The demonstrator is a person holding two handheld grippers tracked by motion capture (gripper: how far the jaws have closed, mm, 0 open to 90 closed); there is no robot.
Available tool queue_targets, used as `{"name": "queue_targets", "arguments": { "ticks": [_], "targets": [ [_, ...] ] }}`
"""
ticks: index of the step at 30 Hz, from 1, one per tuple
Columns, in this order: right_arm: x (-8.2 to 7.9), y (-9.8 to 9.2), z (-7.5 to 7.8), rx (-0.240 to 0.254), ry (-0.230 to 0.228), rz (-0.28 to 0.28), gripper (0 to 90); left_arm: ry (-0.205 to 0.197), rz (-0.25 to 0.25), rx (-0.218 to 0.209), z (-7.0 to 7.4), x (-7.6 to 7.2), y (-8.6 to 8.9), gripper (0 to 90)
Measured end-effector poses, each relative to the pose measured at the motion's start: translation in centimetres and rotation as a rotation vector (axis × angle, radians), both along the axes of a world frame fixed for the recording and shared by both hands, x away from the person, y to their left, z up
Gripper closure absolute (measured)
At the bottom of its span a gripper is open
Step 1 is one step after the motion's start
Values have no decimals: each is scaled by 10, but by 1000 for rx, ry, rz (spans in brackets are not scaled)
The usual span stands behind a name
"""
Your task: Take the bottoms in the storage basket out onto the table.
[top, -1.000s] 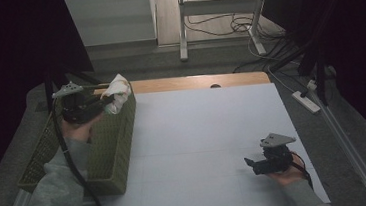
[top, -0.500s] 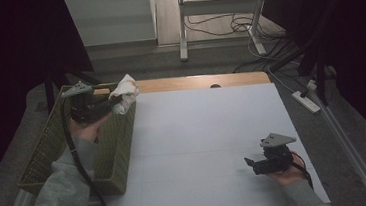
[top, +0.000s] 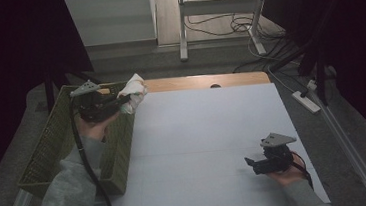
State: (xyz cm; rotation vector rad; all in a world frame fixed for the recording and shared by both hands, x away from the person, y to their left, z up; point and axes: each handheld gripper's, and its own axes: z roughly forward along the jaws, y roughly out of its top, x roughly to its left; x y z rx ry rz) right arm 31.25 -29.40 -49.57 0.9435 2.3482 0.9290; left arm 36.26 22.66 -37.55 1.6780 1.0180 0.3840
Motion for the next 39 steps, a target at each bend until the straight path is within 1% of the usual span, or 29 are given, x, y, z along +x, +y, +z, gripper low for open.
{"name": "queue_targets", "arguments": {
  "ticks": [8,14,28,35,39],
  "targets": [
    [0,0,0,0,0,-1,90,0,-22,-11,-1,2,-12,761],
    [0,0,0,2,-1,-1,90,-3,-46,-6,-1,3,-23,761],
    [0,0,0,5,-4,-3,90,1,-72,-7,1,5,-35,761],
    [0,0,0,5,-5,-3,90,1,-94,-4,1,7,-47,761],
    [0,0,0,6,-5,-2,90,8,-104,-4,-1,9,-53,761]
  ]
}}
